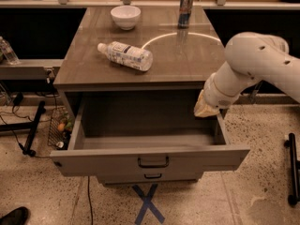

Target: Open top drawer

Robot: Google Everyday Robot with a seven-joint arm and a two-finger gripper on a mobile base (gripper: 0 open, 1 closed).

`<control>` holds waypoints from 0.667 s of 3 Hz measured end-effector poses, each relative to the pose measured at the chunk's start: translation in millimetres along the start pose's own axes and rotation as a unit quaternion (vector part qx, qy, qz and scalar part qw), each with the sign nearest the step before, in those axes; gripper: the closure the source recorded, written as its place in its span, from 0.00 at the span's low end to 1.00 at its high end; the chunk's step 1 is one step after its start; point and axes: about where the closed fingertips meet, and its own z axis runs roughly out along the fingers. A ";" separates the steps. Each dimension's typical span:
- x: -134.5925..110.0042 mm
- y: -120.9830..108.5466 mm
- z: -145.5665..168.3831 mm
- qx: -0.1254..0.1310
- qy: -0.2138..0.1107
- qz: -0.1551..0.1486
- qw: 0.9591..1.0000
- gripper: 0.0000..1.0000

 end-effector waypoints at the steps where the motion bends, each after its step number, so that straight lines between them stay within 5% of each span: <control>1: 5.7 12.5 21.4 -0.023 -0.002 0.012 1.000 1.00; 2: 13.2 32.4 35.0 -0.047 -0.004 0.027 0.999 1.00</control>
Offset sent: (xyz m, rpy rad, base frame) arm -0.0444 -0.0086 -0.0652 0.0235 0.1688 -0.0481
